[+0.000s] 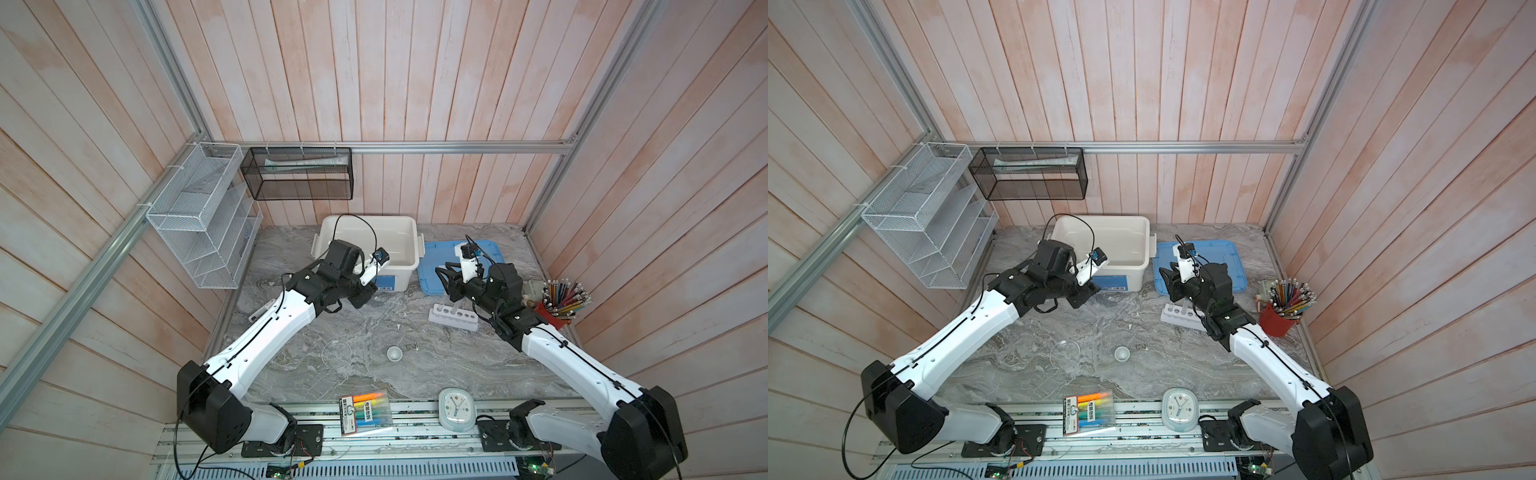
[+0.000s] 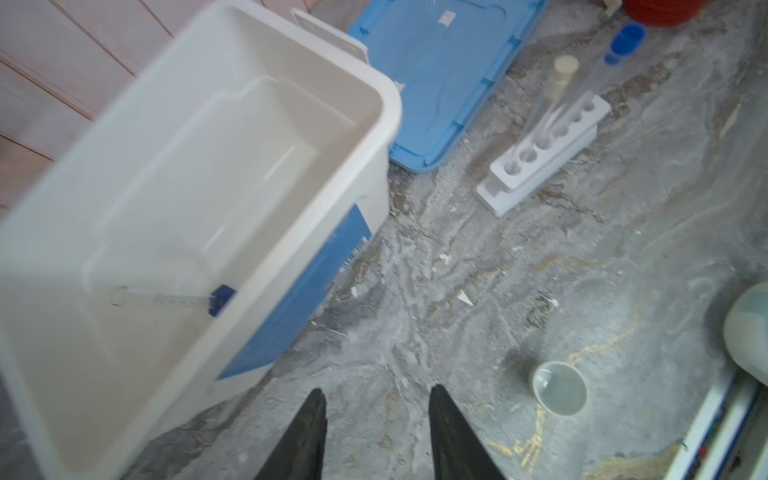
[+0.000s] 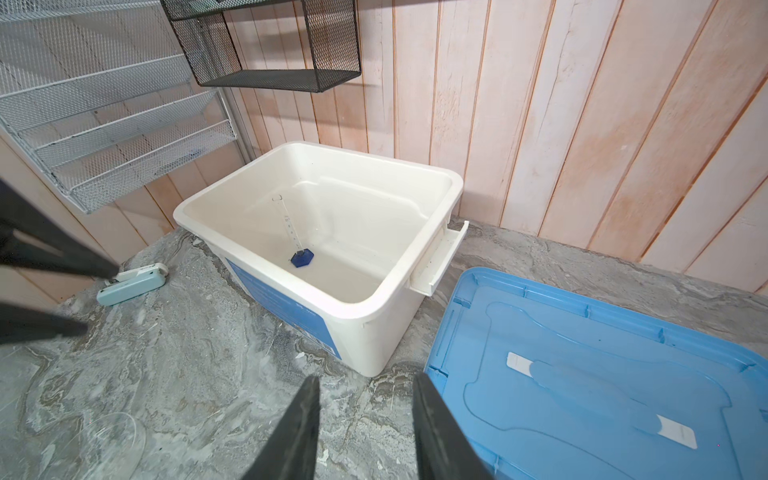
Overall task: Organize the chemistry lab equipment
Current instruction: 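Move the left gripper down to the small white cup on the table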
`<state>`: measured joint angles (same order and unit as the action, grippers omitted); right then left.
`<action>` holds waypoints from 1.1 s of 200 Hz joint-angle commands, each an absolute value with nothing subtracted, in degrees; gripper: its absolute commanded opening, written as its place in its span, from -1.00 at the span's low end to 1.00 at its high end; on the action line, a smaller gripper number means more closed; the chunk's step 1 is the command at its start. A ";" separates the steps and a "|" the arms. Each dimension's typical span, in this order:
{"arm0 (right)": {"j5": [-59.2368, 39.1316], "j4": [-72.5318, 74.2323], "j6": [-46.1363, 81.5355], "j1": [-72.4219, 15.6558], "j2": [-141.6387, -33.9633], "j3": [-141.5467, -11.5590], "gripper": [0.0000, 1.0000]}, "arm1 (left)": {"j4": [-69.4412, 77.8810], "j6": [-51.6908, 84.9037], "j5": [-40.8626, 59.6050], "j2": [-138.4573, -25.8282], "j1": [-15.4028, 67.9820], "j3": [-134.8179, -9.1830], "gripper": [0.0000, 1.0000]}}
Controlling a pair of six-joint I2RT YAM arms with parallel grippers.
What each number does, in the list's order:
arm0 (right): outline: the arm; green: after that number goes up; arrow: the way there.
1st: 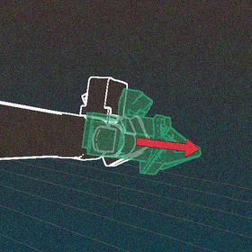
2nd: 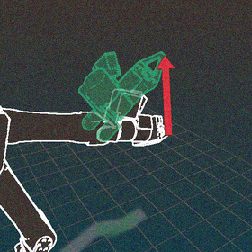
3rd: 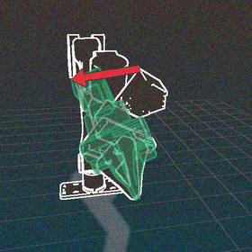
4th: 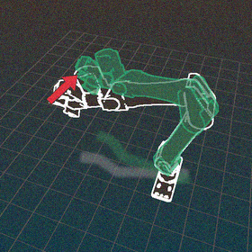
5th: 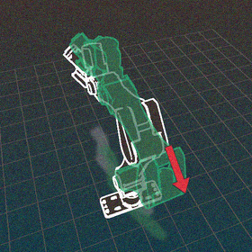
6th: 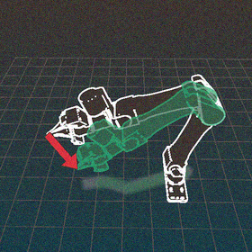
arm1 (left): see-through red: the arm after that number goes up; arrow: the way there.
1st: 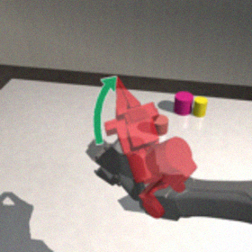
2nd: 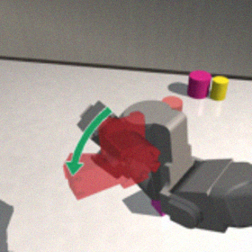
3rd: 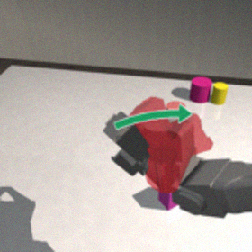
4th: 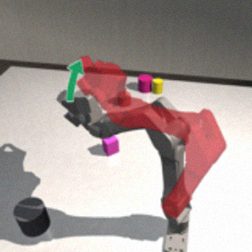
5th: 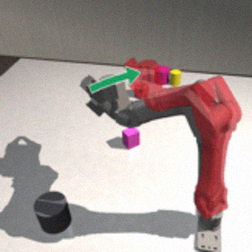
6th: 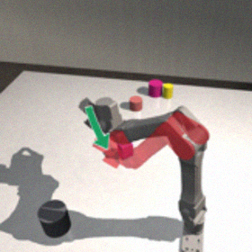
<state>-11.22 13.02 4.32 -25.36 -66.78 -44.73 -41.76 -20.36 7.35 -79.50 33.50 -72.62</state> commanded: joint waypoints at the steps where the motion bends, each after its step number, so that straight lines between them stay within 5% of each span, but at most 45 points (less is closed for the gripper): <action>1: -9.68 11.86 3.60 -25.66 -66.78 -45.63 -0.24 | -42.37 -15.51 11.00 -77.23 35.07 -67.55 -0.15; 100: -7.12 10.98 2.90 -25.84 -66.95 -46.76 -0.24 | -35.29 -7.65 15.37 -83.55 45.36 -58.10 -0.20; 220: -8.21 12.30 2.90 -25.84 -67.93 -45.70 -0.24 | -31.32 -3.60 12.39 -93.71 46.85 -57.39 -0.25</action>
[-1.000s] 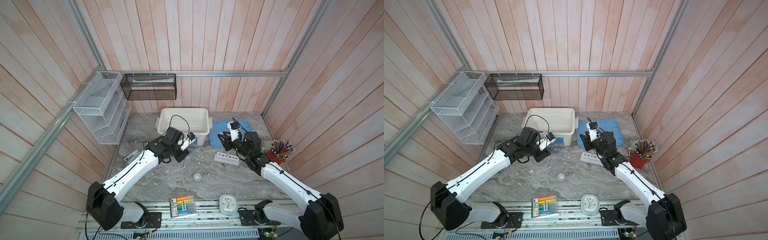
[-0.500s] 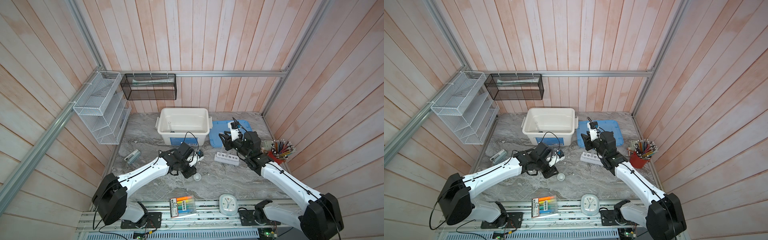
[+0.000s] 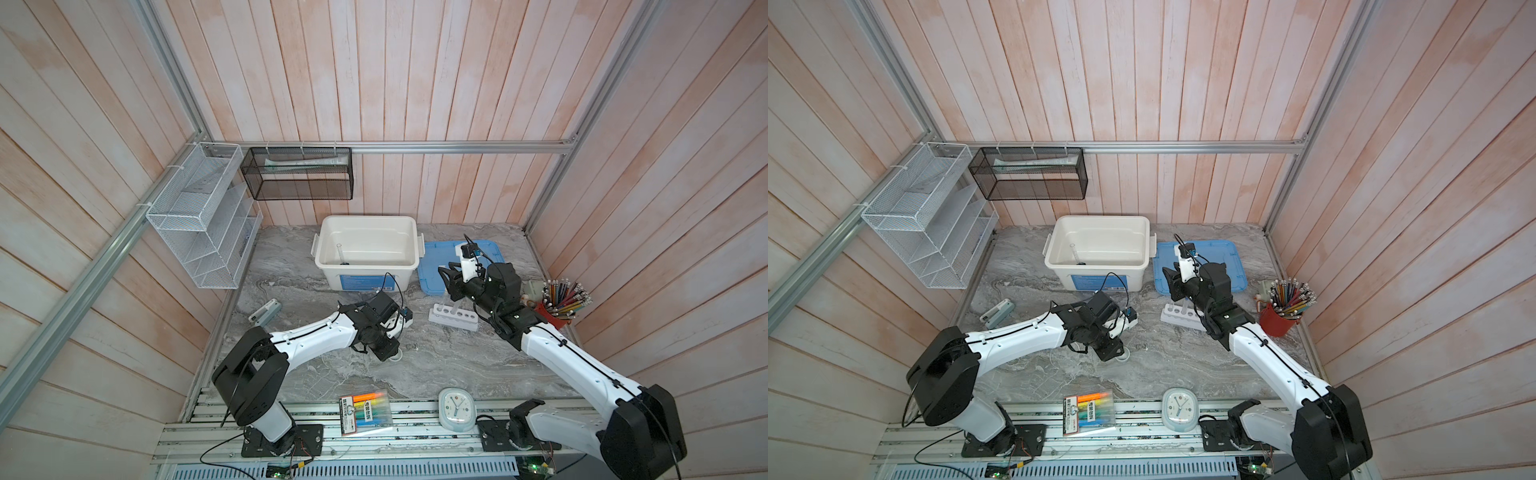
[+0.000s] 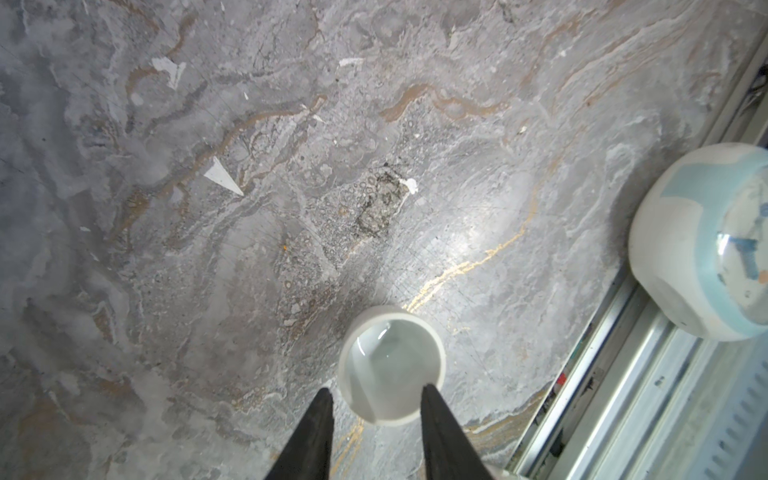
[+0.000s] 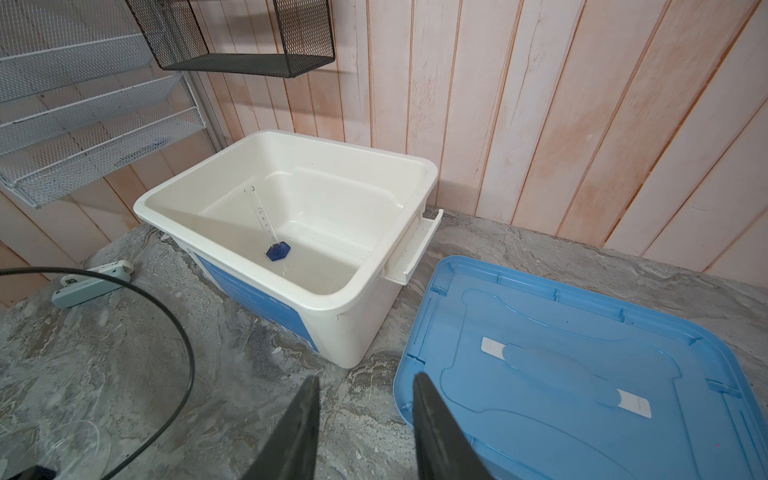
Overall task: Organize the chemistry lab equipment
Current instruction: 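Move the left gripper down to the small white cup on the table, then close the left gripper on the rim of the white cup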
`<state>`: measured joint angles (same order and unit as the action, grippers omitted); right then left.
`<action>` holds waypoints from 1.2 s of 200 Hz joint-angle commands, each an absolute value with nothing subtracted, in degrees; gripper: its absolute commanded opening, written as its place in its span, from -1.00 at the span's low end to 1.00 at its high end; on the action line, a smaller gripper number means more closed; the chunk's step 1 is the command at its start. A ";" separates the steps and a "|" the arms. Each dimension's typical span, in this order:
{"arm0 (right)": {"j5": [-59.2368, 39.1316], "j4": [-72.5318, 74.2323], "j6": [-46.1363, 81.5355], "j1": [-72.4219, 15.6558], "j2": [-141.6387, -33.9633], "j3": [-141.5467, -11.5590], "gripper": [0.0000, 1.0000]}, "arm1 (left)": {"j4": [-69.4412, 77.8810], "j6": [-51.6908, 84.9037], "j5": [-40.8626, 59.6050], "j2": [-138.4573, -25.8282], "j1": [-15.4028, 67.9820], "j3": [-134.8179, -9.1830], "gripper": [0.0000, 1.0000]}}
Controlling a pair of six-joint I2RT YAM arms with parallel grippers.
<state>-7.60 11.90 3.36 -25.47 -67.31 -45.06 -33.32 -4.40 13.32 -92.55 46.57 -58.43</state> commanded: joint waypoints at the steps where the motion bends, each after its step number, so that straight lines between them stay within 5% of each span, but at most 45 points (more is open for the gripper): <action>1: -8.24 12.26 2.90 -25.84 -67.94 -45.75 -0.23 | -31.30 -3.60 12.48 -93.74 46.85 -57.39 -0.25; 127: -9.40 13.52 3.16 -25.84 -68.56 -45.03 -0.23 | -29.98 -3.69 13.34 -97.89 46.85 -57.83 -0.36; 240: -10.02 14.72 3.34 -25.83 -69.52 -44.12 -0.24 | -31.11 -3.60 13.09 -99.91 46.85 -59.27 -0.79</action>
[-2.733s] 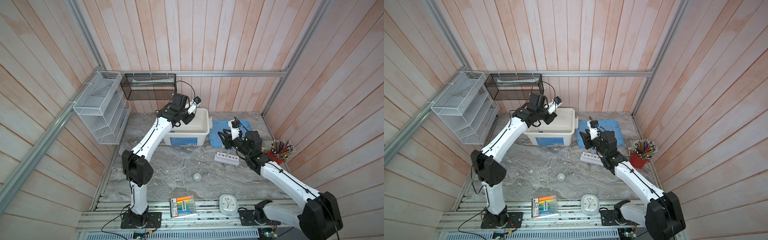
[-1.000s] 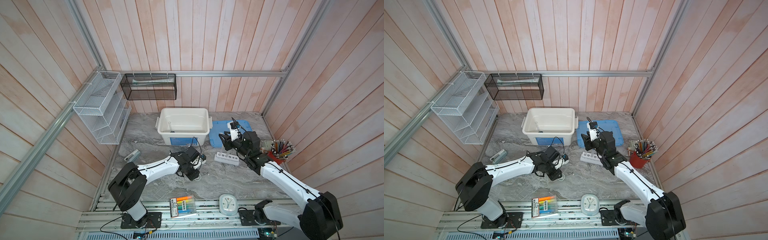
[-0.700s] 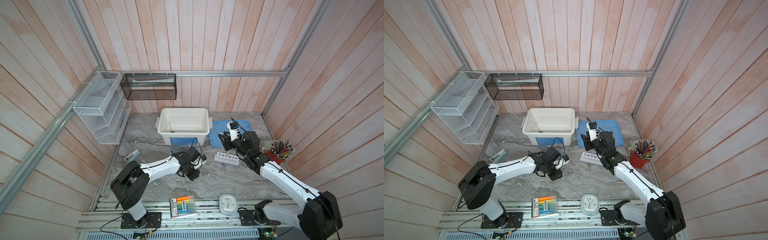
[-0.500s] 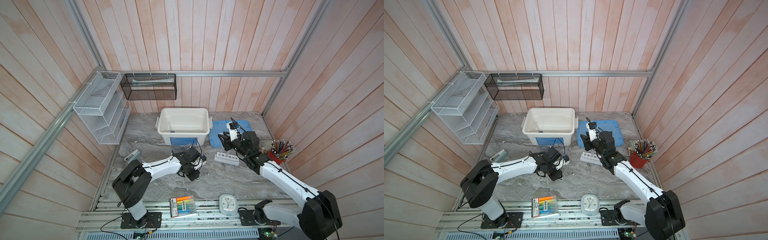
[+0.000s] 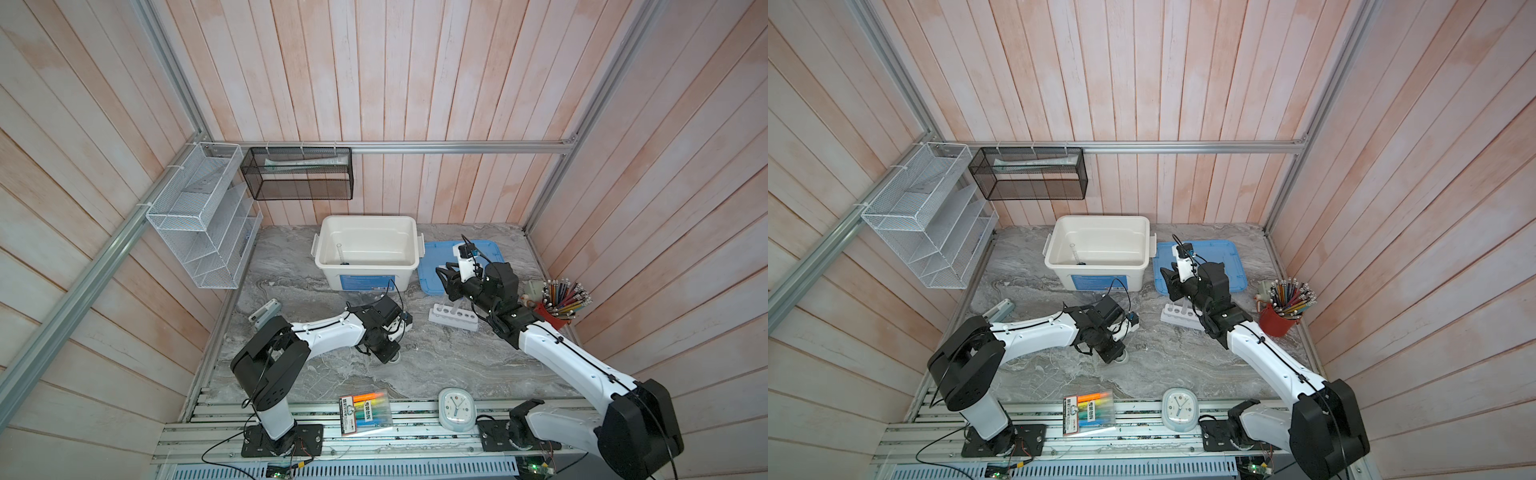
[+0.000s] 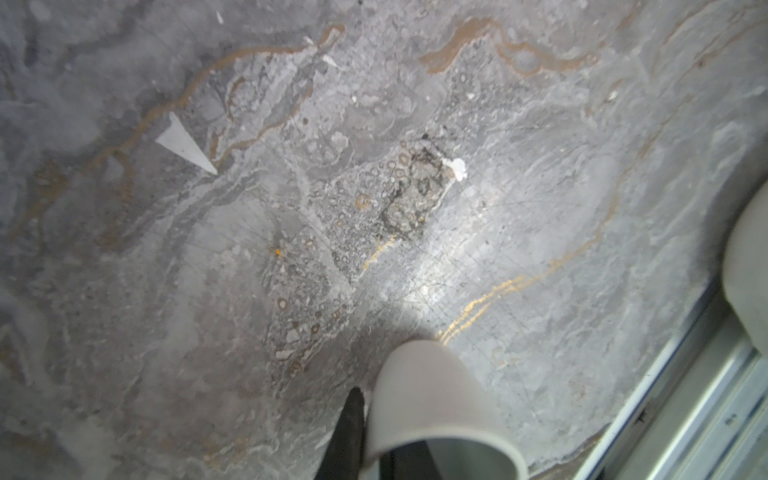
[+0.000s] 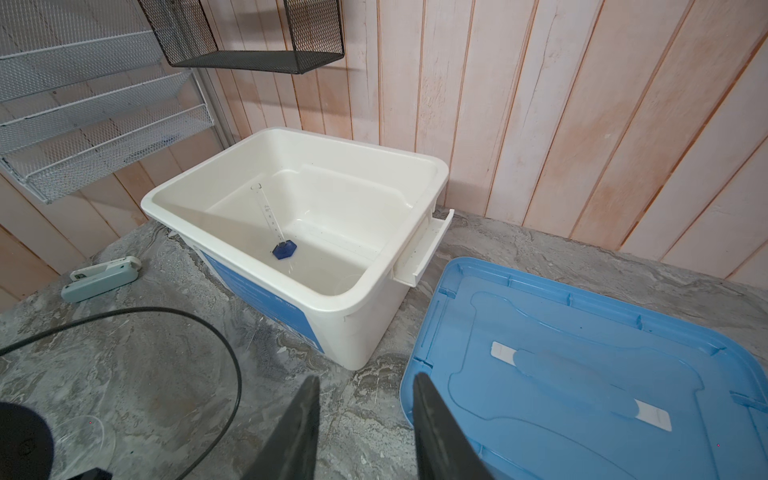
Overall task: Organize the chemistry lab equipment
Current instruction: 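Close the left gripper on the rim of the white cup, then lift the white cup with the left gripper and carry it over the bin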
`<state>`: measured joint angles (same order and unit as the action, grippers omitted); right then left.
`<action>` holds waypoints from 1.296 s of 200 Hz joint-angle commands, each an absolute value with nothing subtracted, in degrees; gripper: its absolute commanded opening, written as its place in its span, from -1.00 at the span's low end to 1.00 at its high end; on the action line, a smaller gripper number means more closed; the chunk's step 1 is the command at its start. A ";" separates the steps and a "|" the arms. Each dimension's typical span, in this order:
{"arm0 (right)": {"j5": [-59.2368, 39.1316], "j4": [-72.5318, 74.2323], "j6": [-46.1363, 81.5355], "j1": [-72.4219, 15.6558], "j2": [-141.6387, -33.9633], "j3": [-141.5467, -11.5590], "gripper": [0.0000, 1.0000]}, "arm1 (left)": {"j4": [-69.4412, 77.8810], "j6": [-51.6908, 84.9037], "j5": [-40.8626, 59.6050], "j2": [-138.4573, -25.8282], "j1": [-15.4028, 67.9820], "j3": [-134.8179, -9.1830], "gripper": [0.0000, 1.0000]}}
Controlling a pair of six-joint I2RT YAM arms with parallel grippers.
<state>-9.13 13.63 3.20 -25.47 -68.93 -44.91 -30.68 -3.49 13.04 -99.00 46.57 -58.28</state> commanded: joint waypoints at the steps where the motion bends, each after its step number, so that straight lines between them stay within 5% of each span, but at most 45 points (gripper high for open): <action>1: -10.02 14.70 3.34 -25.83 -69.52 -44.12 -0.23 | -31.16 -3.60 13.05 -99.92 46.85 -59.25 -0.79; 92: -9.40 15.54 3.18 -25.84 -69.18 -43.33 -0.23 | -44.75 -8.46 8.51 -97.38 46.20 -67.43 -1.00; 176: -10.26 18.10 2.48 -25.75 -68.56 -41.60 -0.24 | -64.60 -19.62 -3.42 -93.72 32.12 -93.05 -1.00; 259: -14.10 23.06 5.82 -25.75 -68.69 -39.21 -0.24 | -71.16 -29.90 -6.56 -117.13 23.20 -130.14 -1.00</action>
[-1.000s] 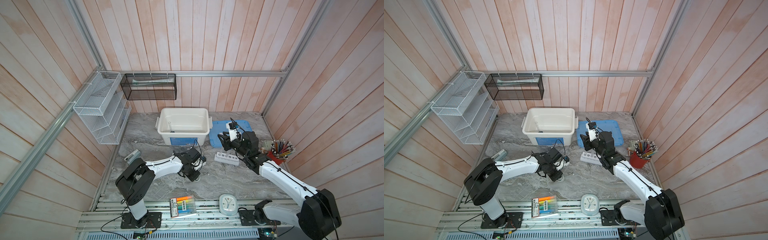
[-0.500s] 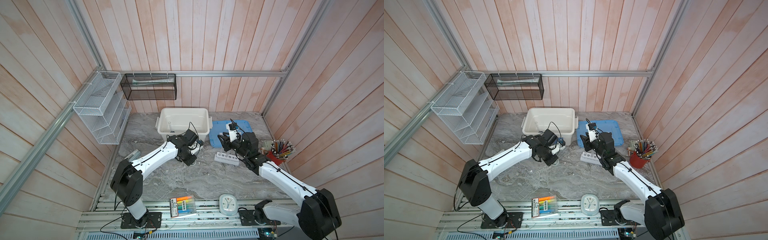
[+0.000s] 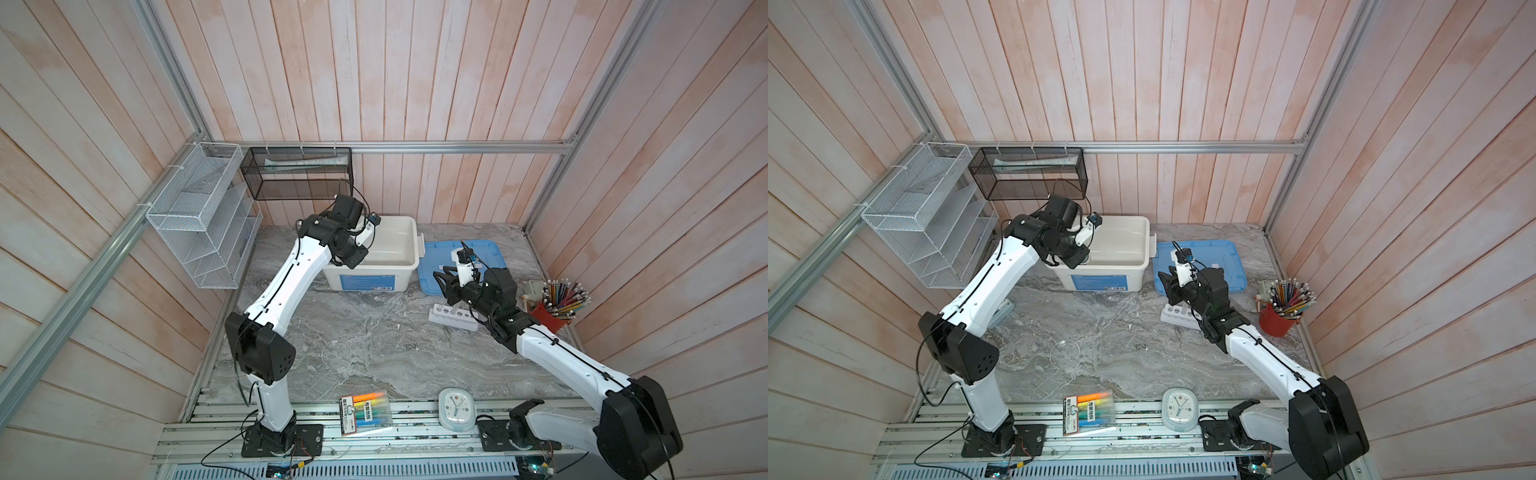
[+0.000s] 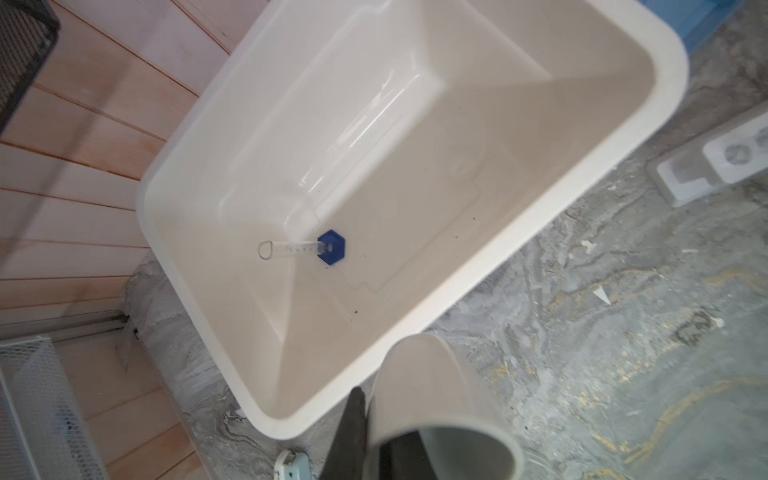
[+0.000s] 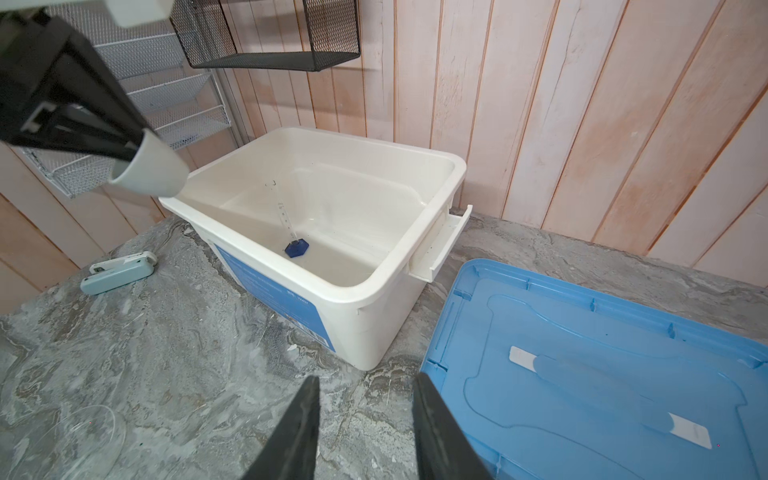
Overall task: Organize the chemistry lab equipment
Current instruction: 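Lift the white cup with the left gripper and carry it over the bin, then lower the white cup onto the bin floor with the left gripper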
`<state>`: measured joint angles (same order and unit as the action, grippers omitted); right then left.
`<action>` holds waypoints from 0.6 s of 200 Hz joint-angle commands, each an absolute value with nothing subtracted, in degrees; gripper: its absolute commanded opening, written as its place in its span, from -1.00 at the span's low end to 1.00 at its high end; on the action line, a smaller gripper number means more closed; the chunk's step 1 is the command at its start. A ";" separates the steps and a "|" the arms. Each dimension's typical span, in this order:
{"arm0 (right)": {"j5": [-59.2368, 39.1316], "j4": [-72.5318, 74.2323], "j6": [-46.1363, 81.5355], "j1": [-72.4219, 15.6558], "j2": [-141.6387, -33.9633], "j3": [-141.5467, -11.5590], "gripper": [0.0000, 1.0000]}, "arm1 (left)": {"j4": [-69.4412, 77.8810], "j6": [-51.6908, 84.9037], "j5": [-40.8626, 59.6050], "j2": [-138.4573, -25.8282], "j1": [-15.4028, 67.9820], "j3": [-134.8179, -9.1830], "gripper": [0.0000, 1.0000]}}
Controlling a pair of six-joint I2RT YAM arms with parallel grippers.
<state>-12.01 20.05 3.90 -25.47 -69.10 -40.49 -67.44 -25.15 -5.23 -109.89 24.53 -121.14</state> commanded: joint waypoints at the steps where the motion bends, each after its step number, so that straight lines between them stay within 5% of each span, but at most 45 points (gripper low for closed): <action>1: -14.13 23.13 5.85 -25.75 -68.71 -39.16 -0.24 | -71.13 -30.02 -6.49 -117.45 23.11 -130.63 -1.00; 54: -15.21 25.03 7.47 -25.75 -69.06 -37.99 -0.24 | -70.32 -32.78 -4.81 -130.71 20.48 -143.75 -1.00; 120: -16.97 25.49 8.53 -25.75 -72.32 -39.39 -0.23 | -65.66 -34.43 -2.84 -136.81 20.56 -142.35 -1.00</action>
